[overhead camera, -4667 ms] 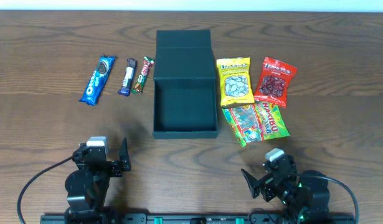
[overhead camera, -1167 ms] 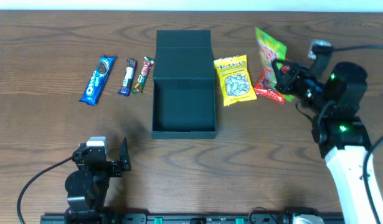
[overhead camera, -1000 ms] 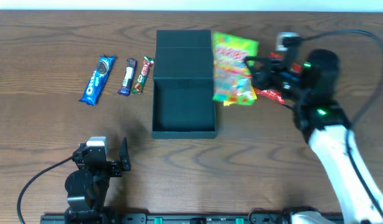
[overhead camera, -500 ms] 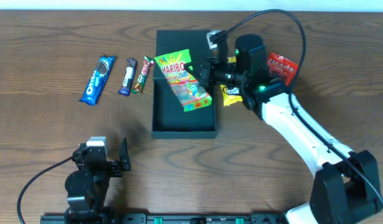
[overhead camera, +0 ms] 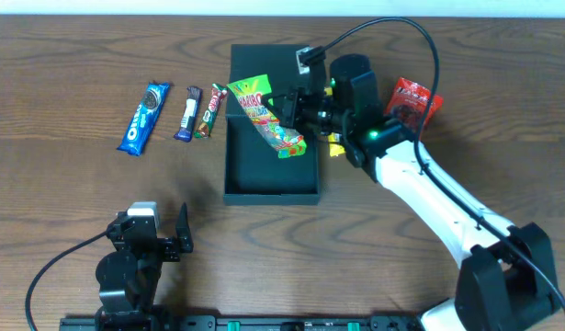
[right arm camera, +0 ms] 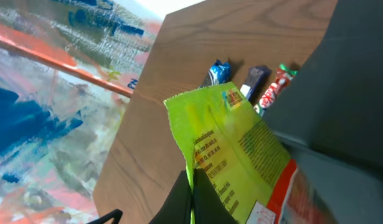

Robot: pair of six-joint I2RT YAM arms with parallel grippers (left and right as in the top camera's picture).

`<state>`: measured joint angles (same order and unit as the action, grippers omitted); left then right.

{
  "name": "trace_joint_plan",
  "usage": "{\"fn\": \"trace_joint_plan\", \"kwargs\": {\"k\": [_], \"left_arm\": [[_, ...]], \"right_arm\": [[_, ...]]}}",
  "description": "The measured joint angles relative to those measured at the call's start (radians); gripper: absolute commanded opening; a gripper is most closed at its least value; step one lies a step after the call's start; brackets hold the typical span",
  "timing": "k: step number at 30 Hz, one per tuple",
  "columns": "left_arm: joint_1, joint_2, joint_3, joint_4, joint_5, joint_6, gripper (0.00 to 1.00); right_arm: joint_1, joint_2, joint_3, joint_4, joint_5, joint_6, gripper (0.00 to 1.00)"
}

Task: Pack container
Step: 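Carry the Haribo bag over the box and lower it inside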

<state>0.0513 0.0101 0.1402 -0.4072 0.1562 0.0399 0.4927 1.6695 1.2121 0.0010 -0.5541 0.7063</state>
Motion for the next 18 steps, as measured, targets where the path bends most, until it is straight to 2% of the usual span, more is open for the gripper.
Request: {"fn": "trace_joint_plan", "kwargs": {"k": [9, 12, 13, 15, 16, 18], "left_arm": [[0.0, 0.0, 0.0, 0.0, 0.0, 0.0, 0.95], [0.0, 0.0, 0.0, 0.0, 0.0, 0.0, 0.95], [0.0, 0.0, 0.0, 0.0, 0.0, 0.0, 0.95], [0.0, 0.0, 0.0, 0.0, 0.0, 0.0, 0.95], [0.0, 0.0, 0.0, 0.0, 0.0, 0.0, 0.95], [0.0, 0.0, 0.0, 0.0, 0.0, 0.0, 0.95]], "right_arm": [[0.076, 0.0, 0.0, -0.004, 0.059, 0.085, 0.02], [0.087, 0.0, 0.006, -0.071, 0.077, 0.118, 0.03], [0.089, 0.0, 0.01, -0.122, 0.09, 0.134, 0.23], [0.089, 0.0, 0.011, -0.21, 0.116, 0.163, 0.87], [0.088, 0.001, 0.011, -0.238, 0.126, 0.171, 0.99], [0.087, 0.002, 0.011, -0.259, 0.143, 0.185, 0.99]]}}
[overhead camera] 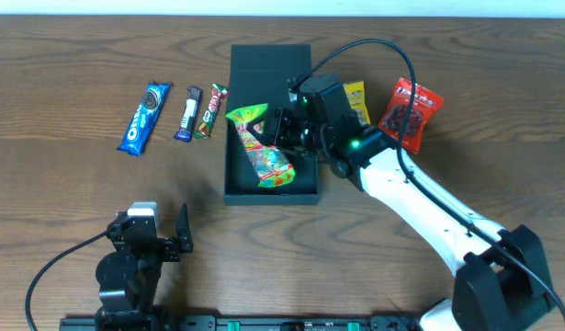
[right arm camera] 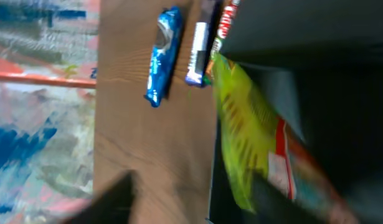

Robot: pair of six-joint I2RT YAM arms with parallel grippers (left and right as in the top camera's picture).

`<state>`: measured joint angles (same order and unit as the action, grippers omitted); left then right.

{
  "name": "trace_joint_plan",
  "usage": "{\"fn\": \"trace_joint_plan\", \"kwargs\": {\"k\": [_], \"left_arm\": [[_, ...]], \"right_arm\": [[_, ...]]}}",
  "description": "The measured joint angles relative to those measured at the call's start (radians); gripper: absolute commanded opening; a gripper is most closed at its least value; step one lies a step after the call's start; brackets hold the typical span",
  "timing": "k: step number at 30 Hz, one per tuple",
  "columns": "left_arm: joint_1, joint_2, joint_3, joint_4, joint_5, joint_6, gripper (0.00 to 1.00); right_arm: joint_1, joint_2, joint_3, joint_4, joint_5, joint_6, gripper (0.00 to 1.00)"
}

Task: Pack container
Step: 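Carry the Haribo bag over the box and lower it inside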

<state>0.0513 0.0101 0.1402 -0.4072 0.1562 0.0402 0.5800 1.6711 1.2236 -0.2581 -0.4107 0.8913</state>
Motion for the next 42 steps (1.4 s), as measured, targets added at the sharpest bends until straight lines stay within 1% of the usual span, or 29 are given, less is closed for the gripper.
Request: {"fn": "trace_joint_plan", "kwargs": {"k": [5, 9, 13, 15, 18, 20, 21, 22, 23, 31, 37, 42], "left_arm": [[0.0, 0.0, 0.0, 0.0, 0.0, 0.0, 0.95], [0.0, 0.0, 0.0, 0.0, 0.0, 0.0, 0.95], [0.0, 0.0, 0.0, 0.0, 0.0, 0.0, 0.95], [0.0, 0.0, 0.0, 0.0, 0.0, 0.0, 0.95], [0.0, 0.0, 0.0, 0.0, 0.0, 0.0, 0.95], [0.0, 0.0, 0.0, 0.0, 0.0, 0.0, 0.95], [0.0, 0.0, 0.0, 0.0, 0.0, 0.0, 0.95], [0.0, 0.0, 0.0, 0.0, 0.0, 0.0, 0.95], [0.0, 0.0, 0.0, 0.0, 0.0, 0.0, 0.95], [0.0, 0.0, 0.0, 0.0, 0.0, 0.0, 0.95], [0.0, 0.0, 0.0, 0.0, 0.0, 0.0, 0.95], [0.0, 0.0, 0.0, 0.0, 0.0, 0.0, 0.95]], "right_arm": [[-0.013, 0.0, 0.003, -0.017, 0.041, -0.002, 0.99], [-0.041, 0.0, 0.051, -0.149, 0.12, -0.047, 0.99], [-0.048, 0.0, 0.137, -0.288, 0.214, -0.138, 0.99], [-0.048, 0.0, 0.169, -0.317, 0.243, -0.196, 0.99], [-0.039, 0.0, 0.184, -0.337, 0.271, -0.305, 0.94], [-0.024, 0.003, 0.184, -0.354, 0.28, -0.38, 0.82], [-0.011, 0.008, 0.184, -0.357, 0.286, -0.416, 0.67], [0.001, 0.019, 0.184, -0.361, 0.295, -0.447, 0.32], [0.011, 0.04, 0.184, -0.367, 0.305, -0.476, 0.02], [0.014, 0.243, 0.184, -0.373, 0.35, -0.515, 0.01], [0.014, 0.315, 0.184, -0.373, 0.389, -0.523, 0.01], [0.016, 0.338, 0.184, -0.368, 0.327, -0.574, 0.01]]}}
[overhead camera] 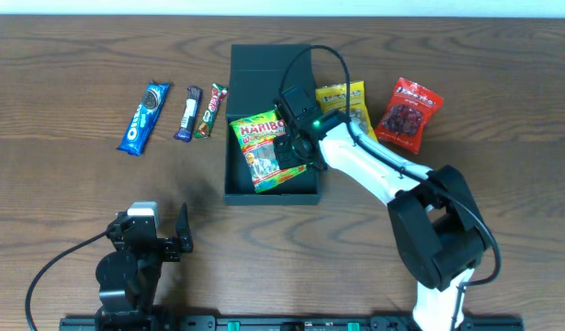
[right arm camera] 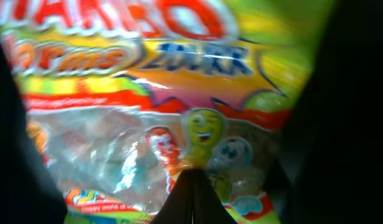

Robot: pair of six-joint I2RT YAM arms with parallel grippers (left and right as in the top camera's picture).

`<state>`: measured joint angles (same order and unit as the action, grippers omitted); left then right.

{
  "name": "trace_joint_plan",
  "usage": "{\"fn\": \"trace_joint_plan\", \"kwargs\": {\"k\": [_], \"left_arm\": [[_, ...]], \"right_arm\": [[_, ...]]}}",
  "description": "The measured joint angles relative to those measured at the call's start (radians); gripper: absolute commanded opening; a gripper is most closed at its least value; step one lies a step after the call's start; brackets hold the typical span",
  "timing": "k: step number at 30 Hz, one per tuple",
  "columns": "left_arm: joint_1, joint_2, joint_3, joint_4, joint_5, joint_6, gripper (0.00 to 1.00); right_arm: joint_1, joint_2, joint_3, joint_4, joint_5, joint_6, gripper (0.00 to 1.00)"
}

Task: Pack container
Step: 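Carry the Haribo bag over the box and lower it inside, then release the Haribo bag in the box and raise the right gripper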

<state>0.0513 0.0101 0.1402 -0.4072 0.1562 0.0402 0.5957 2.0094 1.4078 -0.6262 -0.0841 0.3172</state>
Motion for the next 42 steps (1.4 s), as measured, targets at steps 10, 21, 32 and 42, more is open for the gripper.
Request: {"fn": "trace_joint_plan", "kwargs": {"k": [10, 21, 32, 42], "left_arm": [[0.0, 0.0, 0.0, 0.0, 0.0, 0.0, 0.95], [0.0, 0.0, 0.0, 0.0, 0.0, 0.0, 0.95], [0.0, 0.0, 0.0, 0.0, 0.0, 0.0, 0.95], [0.0, 0.0, 0.0, 0.0, 0.0, 0.0, 0.95]], "right_arm": [[0.004, 0.0, 0.086, -0.126, -0.058, -0.076, 0.01], [0.004, 0.034, 0.181, -0.089, 0.203, -0.047, 0.02], [0.003, 0.153, 0.18, -0.084, -0.043, -0.058, 0.01], [0.003, 0.153, 0.251, -0.208, -0.117, -0.069, 0.01]]}}
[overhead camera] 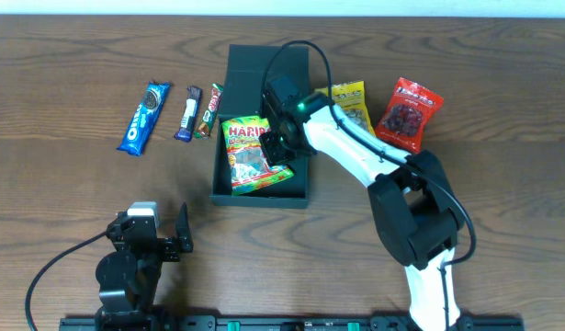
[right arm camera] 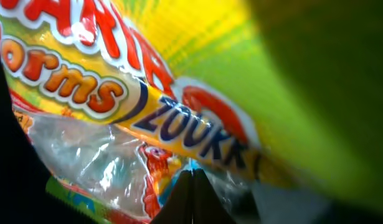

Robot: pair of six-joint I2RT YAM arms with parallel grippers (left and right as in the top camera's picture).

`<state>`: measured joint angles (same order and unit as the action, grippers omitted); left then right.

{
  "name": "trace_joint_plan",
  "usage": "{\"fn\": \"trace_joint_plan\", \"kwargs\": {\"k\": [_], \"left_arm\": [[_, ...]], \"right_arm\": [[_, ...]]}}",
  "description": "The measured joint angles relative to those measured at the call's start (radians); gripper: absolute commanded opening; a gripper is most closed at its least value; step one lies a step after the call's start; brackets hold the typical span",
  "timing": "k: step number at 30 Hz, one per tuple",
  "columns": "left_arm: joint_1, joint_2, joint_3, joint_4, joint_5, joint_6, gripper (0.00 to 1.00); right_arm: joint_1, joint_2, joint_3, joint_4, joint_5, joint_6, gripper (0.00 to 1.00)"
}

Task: Pack container
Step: 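Release the Haribo bag in the box and raise the right gripper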

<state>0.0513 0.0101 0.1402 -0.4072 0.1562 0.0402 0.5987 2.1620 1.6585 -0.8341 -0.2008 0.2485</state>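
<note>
The black box (overhead camera: 264, 78) stands open at the middle of the table. Inside it a green and yellow Haribo bag (overhead camera: 248, 156) lies face up against the left wall. My right gripper (overhead camera: 276, 142) is down in the box at the bag's right edge. The right wrist view is filled by the Haribo bag (right arm camera: 116, 93); the right gripper (right arm camera: 191, 175) has its fingertips closed tight together against the film. My left gripper (overhead camera: 183, 230) rests at the near left, far from the box, and its jaws cannot be made out.
A yellow snack bag (overhead camera: 348, 99) and a red snack bag (overhead camera: 409, 112) lie right of the box. Left of it are a blue Oreo pack (overhead camera: 142, 118), a dark bar (overhead camera: 188, 112) and a red-green bar (overhead camera: 209, 110), the last close to the box wall.
The box has shifted a little to the left, nearer the bars. The Haribo bag and my right gripper have moved left with it, and the bag now sits against the left wall.
My right gripper held the Haribo bag up over the box. Then the bag hung tilted into the box's left half. Later it lay nearly flat inside with the gripper down on it. Now box and bag sit further left, the gripper still shut.
</note>
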Motion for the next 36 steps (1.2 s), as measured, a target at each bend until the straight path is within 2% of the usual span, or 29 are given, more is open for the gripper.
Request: {"fn": "trace_joint_plan", "kwargs": {"k": [5, 9, 10, 11, 12, 13, 17, 25, 28, 30, 32, 36], "left_arm": [[0.0, 0.0, 0.0, 0.0, 0.0, 0.0, 0.95], [0.0, 0.0, 0.0, 0.0, 0.0, 0.0, 0.95], [0.0, 0.0, 0.0, 0.0, 0.0, 0.0, 0.95], [0.0, 0.0, 0.0, 0.0, 0.0, 0.0, 0.95], [0.0, 0.0, 0.0, 0.0, 0.0, 0.0, 0.95], [0.0, 0.0, 0.0, 0.0, 0.0, 0.0, 0.95], [0.0, 0.0, 0.0, 0.0, 0.0, 0.0, 0.95], [0.0, 0.0, 0.0, 0.0, 0.0, 0.0, 0.95], [0.0, 0.0, 0.0, 0.0, 0.0, 0.0, 0.95], [0.0, 0.0, 0.0, 0.0, 0.0, 0.0, 0.95], [0.0, 0.0, 0.0, 0.0, 0.0, 0.0, 0.95], [0.0, 0.0, 0.0, 0.008, 0.001, -0.002, 0.95]], "right_arm": [[0.0, -0.022, 0.113, -0.106, 0.118, 0.004, 0.01], [-0.005, -0.144, 0.143, -0.225, 0.219, 0.032, 0.02], [-0.009, -0.178, 0.148, -0.274, 0.252, 0.063, 0.07], [-0.013, -0.195, 0.149, -0.298, 0.269, 0.086, 0.27], [-0.021, -0.209, 0.151, -0.333, 0.289, 0.106, 0.4], [-0.027, -0.216, 0.152, -0.349, 0.298, 0.116, 0.43], [-0.06, -0.22, 0.144, -0.38, 0.319, 0.174, 0.5], [-0.07, -0.22, -0.012, -0.352, 0.29, 0.227, 0.52], [-0.07, -0.22, -0.053, -0.343, 0.259, 0.237, 0.57], [-0.07, -0.22, -0.061, -0.345, 0.243, 0.243, 0.69], [-0.07, -0.22, -0.063, -0.356, 0.227, 0.238, 0.75], [-0.07, -0.22, -0.064, -0.403, 0.197, 0.232, 0.78]]}}
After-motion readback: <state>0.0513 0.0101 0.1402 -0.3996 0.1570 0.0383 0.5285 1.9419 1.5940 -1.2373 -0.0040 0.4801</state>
